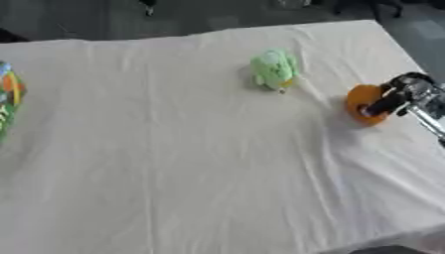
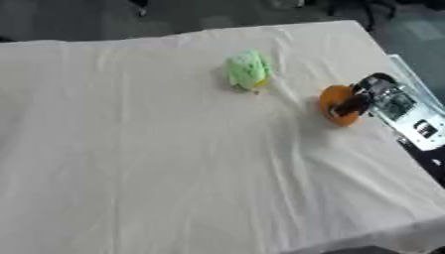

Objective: Pick up the objects with one hand, pass them to the other hand, and then place them into the box on the other side of the table.

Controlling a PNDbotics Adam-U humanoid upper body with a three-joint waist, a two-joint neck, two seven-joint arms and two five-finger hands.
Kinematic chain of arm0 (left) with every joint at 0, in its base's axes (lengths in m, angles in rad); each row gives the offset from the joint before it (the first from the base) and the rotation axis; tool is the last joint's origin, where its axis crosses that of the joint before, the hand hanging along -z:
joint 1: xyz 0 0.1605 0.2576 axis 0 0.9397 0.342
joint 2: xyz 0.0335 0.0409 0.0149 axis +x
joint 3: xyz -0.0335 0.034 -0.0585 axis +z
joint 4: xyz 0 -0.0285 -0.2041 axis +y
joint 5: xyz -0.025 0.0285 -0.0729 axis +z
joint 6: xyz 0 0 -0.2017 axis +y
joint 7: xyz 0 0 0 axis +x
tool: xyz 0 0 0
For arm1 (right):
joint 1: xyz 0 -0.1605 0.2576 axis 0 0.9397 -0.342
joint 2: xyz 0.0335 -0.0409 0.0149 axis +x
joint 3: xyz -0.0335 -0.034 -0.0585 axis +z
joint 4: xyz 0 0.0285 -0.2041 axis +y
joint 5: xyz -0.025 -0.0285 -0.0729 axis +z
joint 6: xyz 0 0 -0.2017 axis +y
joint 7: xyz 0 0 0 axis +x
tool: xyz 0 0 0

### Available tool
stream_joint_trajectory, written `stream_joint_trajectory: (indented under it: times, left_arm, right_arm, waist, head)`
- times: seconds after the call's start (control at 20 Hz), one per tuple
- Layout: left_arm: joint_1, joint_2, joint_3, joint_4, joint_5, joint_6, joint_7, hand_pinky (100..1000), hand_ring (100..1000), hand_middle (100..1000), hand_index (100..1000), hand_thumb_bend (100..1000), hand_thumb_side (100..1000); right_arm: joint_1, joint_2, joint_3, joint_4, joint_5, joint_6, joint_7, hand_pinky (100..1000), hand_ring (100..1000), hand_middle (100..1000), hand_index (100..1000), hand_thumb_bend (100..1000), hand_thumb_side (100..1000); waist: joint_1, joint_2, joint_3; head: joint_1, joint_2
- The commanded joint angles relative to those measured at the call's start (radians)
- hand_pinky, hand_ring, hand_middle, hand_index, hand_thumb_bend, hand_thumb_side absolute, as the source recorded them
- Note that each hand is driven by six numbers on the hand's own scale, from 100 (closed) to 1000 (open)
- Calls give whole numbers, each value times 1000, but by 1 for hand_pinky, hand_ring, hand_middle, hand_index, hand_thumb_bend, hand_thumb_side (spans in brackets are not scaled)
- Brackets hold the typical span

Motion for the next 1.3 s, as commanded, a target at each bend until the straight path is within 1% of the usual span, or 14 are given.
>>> stream_joint_trajectory:
  times: [0.05, 0.15, 0.35, 0.55, 0.6, 0.65, 0.8, 1.0, 1.3]
  left_arm:
    - [-9, 19, 9, -11, -6, -2, -2, 614, 721, 592, 660, 267, 484]
    - [-9, 19, 9, -11, -6, -3, -3, 614, 721, 591, 660, 267, 484]
    - [-8, 21, 10, -11, -7, -3, -2, 614, 721, 592, 660, 267, 482]
    - [-8, 23, 10, -11, -8, -2, -2, 614, 721, 592, 660, 267, 482]
    - [-8, 23, 10, -11, -8, -2, -2, 613, 721, 592, 660, 267, 482]
    - [-8, 23, 10, -12, -9, -2, -2, 613, 721, 592, 659, 267, 482]
    - [-9, 24, 10, -12, -10, -2, -4, 614, 721, 592, 660, 267, 482]
    - [-11, 25, 9, -13, -11, -2, -6, 614, 722, 593, 660, 267, 481]
    - [-19, 23, 3, -15, -11, -3, -17, 614, 723, 596, 661, 272, 477]
  right_arm:
    - [0, -29, -29, -39, 17, 5, -34, 699, 531, 396, 547, 277, 100]
    - [7, -31, -35, -60, 24, 13, -55, 698, 528, 392, 544, 282, 100]
    - [19, -35, -50, -99, 38, 22, -77, 687, 512, 379, 535, 251, 100]
    - [28, -42, -72, -141, 56, 28, -95, 682, 504, 376, 537, 253, 100]
    - [30, -44, -78, -151, 59, 28, -98, 681, 501, 374, 536, 235, 100]
    - [32, -46, -84, -163, 63, 28, -102, 681, 500, 374, 536, 255, 100]
    - [36, -49, -102, -207, 76, 27, -119, 676, 488, 364, 537, 239, 100]
    - [41, -44, -119, -293, 92, 17, -162, 676, 477, 353, 538, 211, 100]
    - [26, -10, -111, -411, 71, -18, -255, 665, 460, 336, 540, 153, 100]
  waist:
    - [1, -18, -3]
    - [2, -18, -5]
    - [3, -18, -7]
    - [4, -18, -9]
    - [3, -18, -10]
    - [3, -18, -10]
    - [3, -19, -12]
    - [5, -20, -13]
    - [9, -23, -10]
  head:
    - [5, 0]
    - [5, 0]
    - [7, 0]
    - [10, 2]
    - [11, 2]
    - [12, 2]
    - [16, 1]
    - [23, 1]
    - [31, -2]
